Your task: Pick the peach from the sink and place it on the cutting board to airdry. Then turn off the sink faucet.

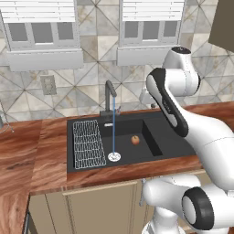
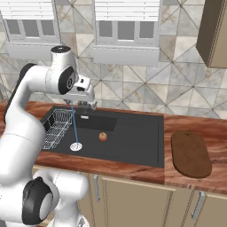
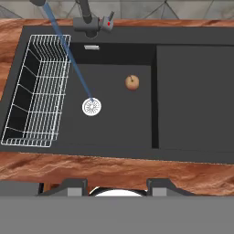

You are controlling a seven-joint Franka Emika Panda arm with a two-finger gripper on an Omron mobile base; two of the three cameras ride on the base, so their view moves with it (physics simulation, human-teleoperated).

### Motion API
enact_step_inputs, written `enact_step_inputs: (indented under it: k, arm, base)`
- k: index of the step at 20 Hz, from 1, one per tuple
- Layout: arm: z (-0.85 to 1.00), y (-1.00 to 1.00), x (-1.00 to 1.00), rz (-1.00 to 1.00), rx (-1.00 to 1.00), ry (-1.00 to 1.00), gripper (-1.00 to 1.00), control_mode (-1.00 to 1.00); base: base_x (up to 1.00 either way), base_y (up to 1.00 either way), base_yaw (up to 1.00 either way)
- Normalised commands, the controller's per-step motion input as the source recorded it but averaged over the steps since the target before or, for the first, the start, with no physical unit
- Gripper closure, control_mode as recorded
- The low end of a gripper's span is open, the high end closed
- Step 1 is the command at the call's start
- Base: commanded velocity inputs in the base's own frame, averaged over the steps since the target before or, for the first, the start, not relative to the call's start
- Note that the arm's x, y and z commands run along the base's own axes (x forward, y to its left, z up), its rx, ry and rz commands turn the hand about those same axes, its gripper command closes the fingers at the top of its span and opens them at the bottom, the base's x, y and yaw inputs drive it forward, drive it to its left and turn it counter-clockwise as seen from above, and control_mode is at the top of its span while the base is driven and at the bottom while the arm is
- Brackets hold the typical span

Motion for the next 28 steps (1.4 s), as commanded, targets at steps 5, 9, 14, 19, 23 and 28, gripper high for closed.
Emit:
enact_step_inputs:
  k: [5,9,14,19,23,28]
  arm:
    - [0.00,0.00,-0.11,0.00,0.00,0.00,-1.00,-1.00]
    - [-0.05,0.00,-0.16,-0.03,0.00,0.00,-1.00,-1.00]
    - [-0.08,0.06,0.03,-0.13,-0.02,0.00,-1.00,-1.00]
    - [-0.03,0.30,0.02,-0.09,-0.03,0.00,-1.00,-1.00]
    - [-0.09,0.14,0.01,-0.07,0.00,0.02,-1.00,-1.00]
    - [-0.19,0.17,0.20,-0.06,0.00,0.07,-1.00,-1.00]
  base:
    - [0.00,0.00,0.00]
    - [0.00,0.00,0.00]
    - [0.00,0.00,0.00]
    - [0.00,0.00,0.00]
    - [0.00,0.00,0.00]
    - [0.00,0.00,0.00]
